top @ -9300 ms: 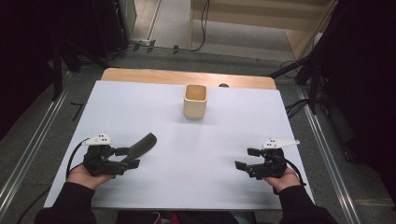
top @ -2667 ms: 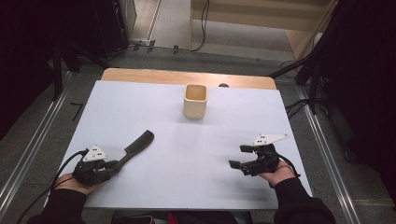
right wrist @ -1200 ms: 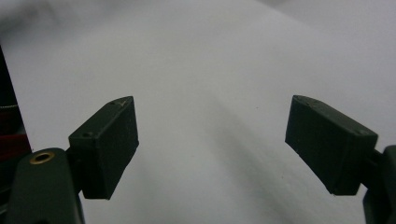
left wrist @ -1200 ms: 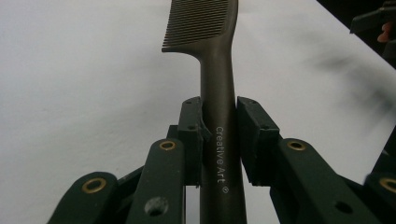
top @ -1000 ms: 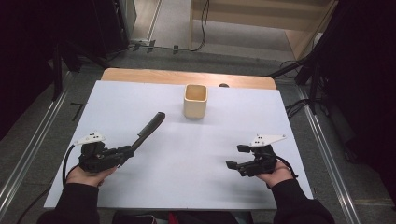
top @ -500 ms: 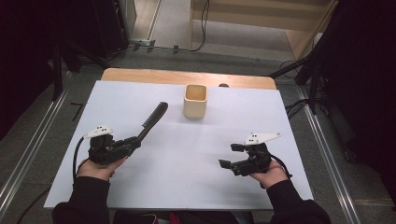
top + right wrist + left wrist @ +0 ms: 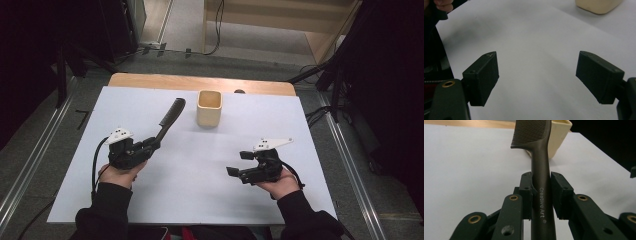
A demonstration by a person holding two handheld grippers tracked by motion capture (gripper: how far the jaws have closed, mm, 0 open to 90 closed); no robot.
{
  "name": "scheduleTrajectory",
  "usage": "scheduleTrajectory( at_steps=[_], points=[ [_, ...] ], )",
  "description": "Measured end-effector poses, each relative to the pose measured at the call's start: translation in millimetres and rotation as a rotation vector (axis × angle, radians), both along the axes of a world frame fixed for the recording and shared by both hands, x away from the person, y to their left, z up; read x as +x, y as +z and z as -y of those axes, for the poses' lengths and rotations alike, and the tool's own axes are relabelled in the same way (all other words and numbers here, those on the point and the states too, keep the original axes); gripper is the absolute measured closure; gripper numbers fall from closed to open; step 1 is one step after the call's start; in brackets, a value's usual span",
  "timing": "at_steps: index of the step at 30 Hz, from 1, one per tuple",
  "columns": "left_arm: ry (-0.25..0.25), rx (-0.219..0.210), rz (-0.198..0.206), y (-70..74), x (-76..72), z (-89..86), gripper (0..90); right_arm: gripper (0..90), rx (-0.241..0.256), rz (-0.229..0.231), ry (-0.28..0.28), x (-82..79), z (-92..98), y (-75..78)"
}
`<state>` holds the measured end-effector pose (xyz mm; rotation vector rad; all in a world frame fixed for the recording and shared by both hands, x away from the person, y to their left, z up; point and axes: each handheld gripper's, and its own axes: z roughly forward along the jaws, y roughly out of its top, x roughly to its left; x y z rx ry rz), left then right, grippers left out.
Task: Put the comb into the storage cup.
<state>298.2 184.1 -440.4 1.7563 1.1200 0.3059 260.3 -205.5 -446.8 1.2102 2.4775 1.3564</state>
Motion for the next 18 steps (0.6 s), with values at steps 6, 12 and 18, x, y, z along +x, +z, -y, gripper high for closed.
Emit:
scheduleTrajectory(
  at_steps=[6, 12, 18],
  points=[
    [0.018, -0.006, 0.031, 1.3, 0.9, 12.9, 72.9, 18.0, 0.025, 0.001, -0.009, 1.1, -10.7, 5.6],
    [0.042, -0.004, 0.057, 1.9, -0.1, 21.5, 72.9, 20.0, 0.028, -0.005, -0.007, 4.2, -23.8, 10.7],
    [0.090, -0.023, 0.093, 2.9, -0.5, 26.9, 73.0, 20.0, 0.033, -0.015, -0.021, 10.2, -30.8, 16.5]
  ],
)
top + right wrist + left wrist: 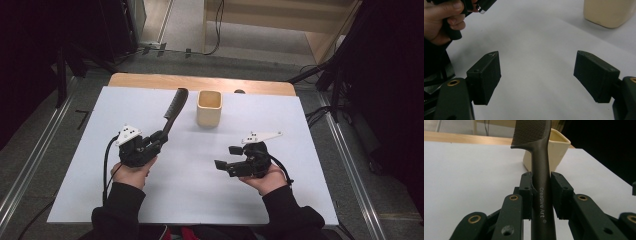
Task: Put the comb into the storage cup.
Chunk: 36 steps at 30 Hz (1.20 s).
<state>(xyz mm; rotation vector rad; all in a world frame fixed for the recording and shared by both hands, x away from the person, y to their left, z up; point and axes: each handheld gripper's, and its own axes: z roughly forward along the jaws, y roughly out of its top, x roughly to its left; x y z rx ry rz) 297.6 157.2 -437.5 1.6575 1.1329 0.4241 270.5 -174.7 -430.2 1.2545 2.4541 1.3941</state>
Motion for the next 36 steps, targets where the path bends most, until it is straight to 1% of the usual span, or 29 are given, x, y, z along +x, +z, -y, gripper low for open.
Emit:
scheduleTrajectory(
  at_steps=[5, 7, 10, 12, 17, 19, 22, 25, 27, 29, 31, 32, 36],
  points=[
    [0.027, 0.003, 0.015, -5.0, -0.2, 4.2, 72.9, 19.9, 0.004, -0.006, -0.009, 5.0, -8.7, 4.9],
    [0.037, 0.001, 0.028, -6.9, -1.2, 5.8, 72.9, 19.9, -0.002, -0.006, -0.010, 7.4, -12.8, 6.4],
    [0.054, -0.008, 0.044, -8.2, -2.4, 7.7, 72.9, 19.9, 0.004, -0.012, -0.019, 10.6, -17.8, 8.8],
    [0.063, -0.002, 0.055, -9.3, -3.3, 9.6, 73.0, 20.5, 0.010, -0.011, -0.017, 12.8, -21.2, 10.5],
    [0.082, -0.014, 0.073, -15.4, -3.9, 14.4, 73.0, 20.6, 0.008, -0.006, -0.026, 17.9, -30.9, 15.2],
    [0.090, -0.011, 0.082, -18.6, -4.2, 16.1, 73.0, 20.6, 0.016, -0.006, -0.034, 20.0, -34.1, 18.2],
    [0.102, -0.016, 0.084, -22.2, -4.4, 17.7, 72.9, 21.7, 0.027, -0.011, -0.041, 23.2, -38.6, 22.1],
    [0.111, -0.015, 0.102, -24.3, -5.5, 19.8, 72.9, 22.7, 0.030, -0.008, -0.045, 26.5, -42.7, 25.5],
    [0.119, -0.027, 0.113, -25.4, -5.7, 20.6, 73.0, 22.6, 0.039, -0.012, -0.053, 29.1, -44.8, 27.5],
    [0.125, -0.037, 0.120, -26.7, -5.3, 22.3, 72.9, 22.7, 0.052, -0.006, -0.065, 32.0, -47.0, 29.1],
    [0.129, -0.038, 0.128, -28.6, -5.5, 25.0, 72.9, 22.7, 0.062, -0.011, -0.071, 34.2, -49.5, 29.9],
    [0.124, -0.039, 0.132, -29.6, -5.4, 26.0, 73.0, 22.7, 0.058, -0.011, -0.075, 36.0, -51.5, 30.2],
    [0.135, -0.039, 0.155, -32.7, -6.4, 30.1, 72.9, 22.7, 0.068, -0.008, -0.086, 41.2, -58.0, 32.6]
  ],
)
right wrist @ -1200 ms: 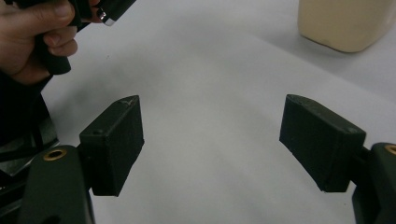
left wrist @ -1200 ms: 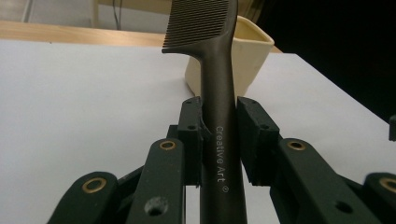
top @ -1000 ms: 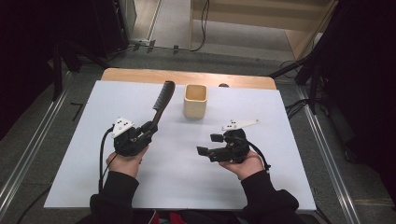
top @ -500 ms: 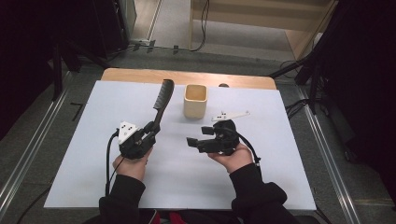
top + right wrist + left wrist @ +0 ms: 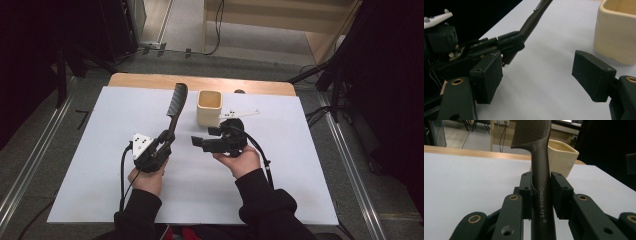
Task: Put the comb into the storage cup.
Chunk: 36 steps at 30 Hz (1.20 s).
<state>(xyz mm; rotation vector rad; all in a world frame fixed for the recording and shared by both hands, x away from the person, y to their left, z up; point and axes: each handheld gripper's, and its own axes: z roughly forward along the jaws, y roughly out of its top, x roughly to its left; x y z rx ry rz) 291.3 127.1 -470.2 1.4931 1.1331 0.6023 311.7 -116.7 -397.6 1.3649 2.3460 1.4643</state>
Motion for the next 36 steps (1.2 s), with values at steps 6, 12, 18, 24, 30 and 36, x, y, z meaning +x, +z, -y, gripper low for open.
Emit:
scheduleTrajectory(
  at_steps=[6, 12, 18, 24, 30, 36],
  points=[
    [0.007, -0.006, 0.015, -2.9, 0.4, 2.2, 73.0, 23.9, 0.024, 0.002, -0.020, 8.9, -9.1, 5.8],
    [0.031, -0.015, 0.056, -3.3, -0.5, 4.0, 72.9, 24.1, 0.030, 0.004, -0.034, 17.6, -17.5, 8.2],
    [0.031, -0.022, 0.069, -5.5, -0.4, 8.1, 73.0, 25.0, 0.029, 0.007, -0.040, 25.2, -28.1, 11.3],
    [0.039, -0.034, 0.074, -5.8, -1.1, 7.1, 72.9, 26.3, 0.029, -0.001, -0.050, 33.1, -36.9, 11.4],
    [0.041, -0.041, 0.078, -5.1, -1.4, 6.8, 72.9, 27.4, 0.030, -0.019, -0.066, 41.2, -44.8, 9.8],
    [0.043, -0.043, 0.085, -5.0, -2.0, 7.2, 72.9, 28.1, 0.037, -0.026, -0.075, 46.4, -51.7, 8.4]
  ],
)
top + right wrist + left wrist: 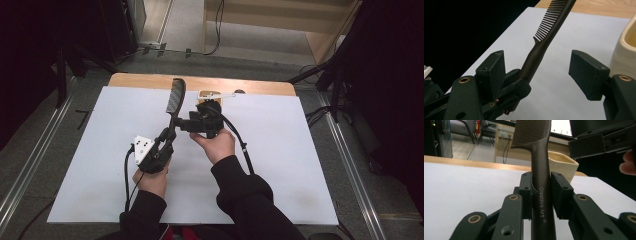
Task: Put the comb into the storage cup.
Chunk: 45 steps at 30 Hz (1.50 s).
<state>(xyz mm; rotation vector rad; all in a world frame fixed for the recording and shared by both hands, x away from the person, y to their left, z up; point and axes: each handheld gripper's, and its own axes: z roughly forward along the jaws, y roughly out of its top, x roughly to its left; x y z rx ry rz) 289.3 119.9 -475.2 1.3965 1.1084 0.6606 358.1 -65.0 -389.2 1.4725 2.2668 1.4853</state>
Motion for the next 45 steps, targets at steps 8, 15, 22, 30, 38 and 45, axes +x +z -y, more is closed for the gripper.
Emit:
scheduleTrajectory(
  at_steps=[8, 15, 22, 30, 38, 45],
  points=[
    [-0.001, -0.020, 0.009, 0.4, -0.4, -0.1, 72.9, 30.2, 0.002, -0.015, -0.008, 9.4, -13.2, -2.6],
    [-0.007, -0.018, 0.016, 0.5, -2.9, 1.7, 72.9, 33.4, -0.001, -0.045, -0.018, 16.2, -24.2, -6.9],
    [0.000, -0.033, 0.013, -0.2, -3.9, 2.0, 72.9, 42.1, 0.016, -0.106, -0.028, 20.2, -29.4, -12.9],
    [0.001, -0.028, 0.008, -1.1, -3.4, 2.8, 72.9, 55.8, 0.020, -0.152, -0.068, 24.3, -30.3, -18.0],
    [0.005, -0.037, -0.001, -2.2, -3.4, 2.4, 72.8, 66.6, 0.032, -0.147, -0.088, 22.1, -33.7, -18.2],
    [0.002, -0.045, -0.012, -2.6, -3.0, 1.3, 72.7, 69.4, 0.053, -0.159, -0.085, 21.7, -34.5, -18.1]
  ],
)
